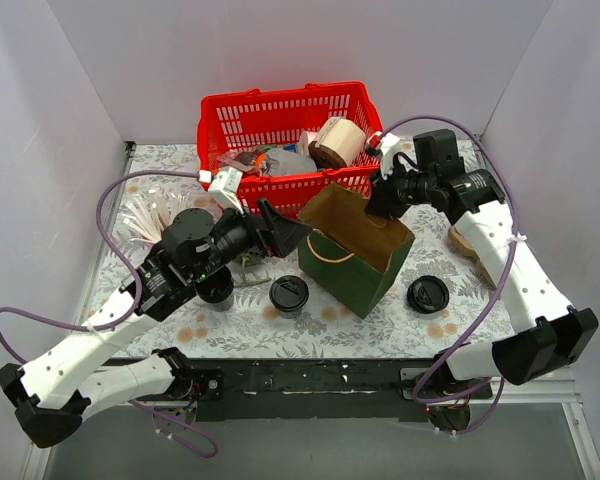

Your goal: Pack the takeout coffee

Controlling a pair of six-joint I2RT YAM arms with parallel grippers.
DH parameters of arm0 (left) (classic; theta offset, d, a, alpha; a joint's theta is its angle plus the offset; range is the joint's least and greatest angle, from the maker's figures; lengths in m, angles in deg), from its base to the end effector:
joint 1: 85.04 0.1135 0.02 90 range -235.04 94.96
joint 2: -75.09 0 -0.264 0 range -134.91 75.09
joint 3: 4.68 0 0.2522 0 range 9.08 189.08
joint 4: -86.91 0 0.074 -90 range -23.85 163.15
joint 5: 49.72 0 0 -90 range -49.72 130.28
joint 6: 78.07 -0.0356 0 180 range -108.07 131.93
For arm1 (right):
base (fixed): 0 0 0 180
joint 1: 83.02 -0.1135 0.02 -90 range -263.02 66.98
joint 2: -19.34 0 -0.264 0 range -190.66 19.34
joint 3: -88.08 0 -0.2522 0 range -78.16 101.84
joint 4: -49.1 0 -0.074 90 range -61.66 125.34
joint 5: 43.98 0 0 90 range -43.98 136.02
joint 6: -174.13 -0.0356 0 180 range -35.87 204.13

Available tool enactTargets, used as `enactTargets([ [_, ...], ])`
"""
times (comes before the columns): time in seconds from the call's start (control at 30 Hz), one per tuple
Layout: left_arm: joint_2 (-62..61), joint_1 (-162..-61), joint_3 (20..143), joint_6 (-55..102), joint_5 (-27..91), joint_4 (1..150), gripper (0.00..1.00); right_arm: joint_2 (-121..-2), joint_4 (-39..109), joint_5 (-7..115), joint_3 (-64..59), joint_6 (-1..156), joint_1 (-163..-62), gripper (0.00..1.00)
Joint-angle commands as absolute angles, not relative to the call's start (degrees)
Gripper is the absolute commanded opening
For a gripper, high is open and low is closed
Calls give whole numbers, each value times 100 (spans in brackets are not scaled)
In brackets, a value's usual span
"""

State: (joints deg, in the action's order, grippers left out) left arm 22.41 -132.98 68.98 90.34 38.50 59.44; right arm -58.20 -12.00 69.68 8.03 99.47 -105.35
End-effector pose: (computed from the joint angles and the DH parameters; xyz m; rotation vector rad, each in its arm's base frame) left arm 0.1360 -0.1524 0.4014 -0.4962 1.9271 -1.5991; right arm 0.2530 0.1194 0.4008 -0.9280 2.0289 0.5291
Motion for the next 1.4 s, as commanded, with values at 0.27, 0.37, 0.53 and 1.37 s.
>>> enactTargets([
  [0.27,2649,-13320,7297,9560,5583,3502,98,-5871,-1415,6123,1649,9443,-10499,72],
  [0.37,2684,-13320,7193,9482,5287,3387,98,-5599,-1187,6245,1720,9267,-10508,91],
  [0.53,2474,-13320,6990,9575,5030,3265,98,-4835,-765,6588,1264,8818,-10525,93],
  [1.37,3633,-13311,6762,12074,7227,724,98,-6844,-860,4724,1975,9012,-15307,85],
])
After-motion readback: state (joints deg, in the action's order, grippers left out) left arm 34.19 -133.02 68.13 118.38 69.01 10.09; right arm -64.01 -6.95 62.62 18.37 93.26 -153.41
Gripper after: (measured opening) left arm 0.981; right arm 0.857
